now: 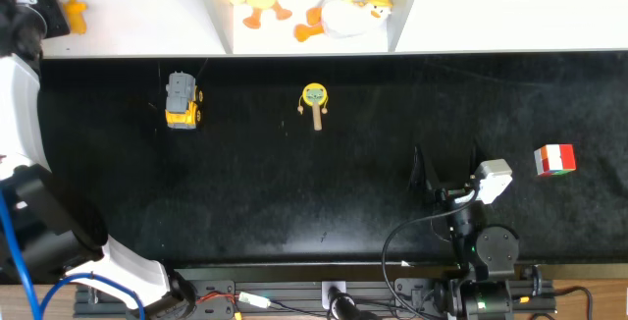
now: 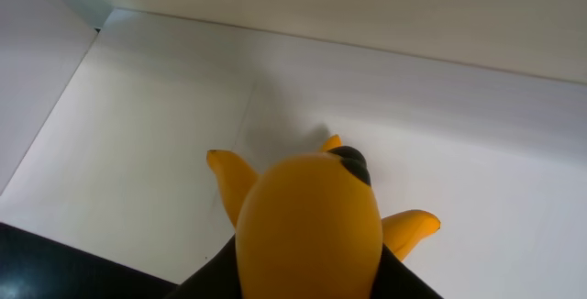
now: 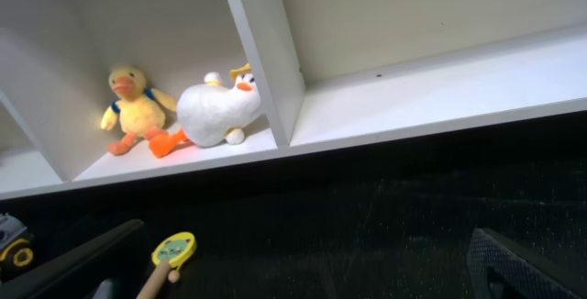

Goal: Store Toys

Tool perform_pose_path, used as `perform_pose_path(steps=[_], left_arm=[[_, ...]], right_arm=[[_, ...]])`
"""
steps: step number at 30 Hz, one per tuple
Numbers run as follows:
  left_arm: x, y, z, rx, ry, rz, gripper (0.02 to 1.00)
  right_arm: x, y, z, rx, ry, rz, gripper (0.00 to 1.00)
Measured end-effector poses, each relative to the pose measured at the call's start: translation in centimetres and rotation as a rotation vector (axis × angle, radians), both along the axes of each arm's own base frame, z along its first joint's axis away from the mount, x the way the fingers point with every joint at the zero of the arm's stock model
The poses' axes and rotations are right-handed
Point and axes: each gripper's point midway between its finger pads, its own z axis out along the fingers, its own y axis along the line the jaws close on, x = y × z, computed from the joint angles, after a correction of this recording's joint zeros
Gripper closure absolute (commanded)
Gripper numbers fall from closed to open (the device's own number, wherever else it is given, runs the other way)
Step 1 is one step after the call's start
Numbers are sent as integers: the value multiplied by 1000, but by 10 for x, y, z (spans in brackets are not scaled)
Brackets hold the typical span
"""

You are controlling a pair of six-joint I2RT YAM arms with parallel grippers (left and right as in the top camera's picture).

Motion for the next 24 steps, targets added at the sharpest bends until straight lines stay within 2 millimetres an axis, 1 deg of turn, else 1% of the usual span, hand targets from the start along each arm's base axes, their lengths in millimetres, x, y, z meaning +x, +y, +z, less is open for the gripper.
perform_pose_path(steps=[2,5,10,11,13,14,22,24], left_arm=[[1,0,0,-1,0,-1,730],[1,0,0,-4,-2,-3,669],[-1,-2,-1,-13,10,-4,673],[-1,-2,-2,-15,15,-4,698],[-3,-3,-3,-24,25,-3,781],[-4,-4,-3,-27,29,-6,796],[-2,-17,-4,-77,24,-62,877],[-2,-19,-4,-83,23,-68,877]], right_arm=[[0,0,0,0,0,0,5],[0,0,0,0,0,0,5],[0,0,0,0,0,0,7],[0,0,0,0,0,0,3],[0,0,0,0,0,0,5],[0,0,0,0,0,0,5],[0,0,0,0,0,0,5],[0,0,0,0,0,0,5]])
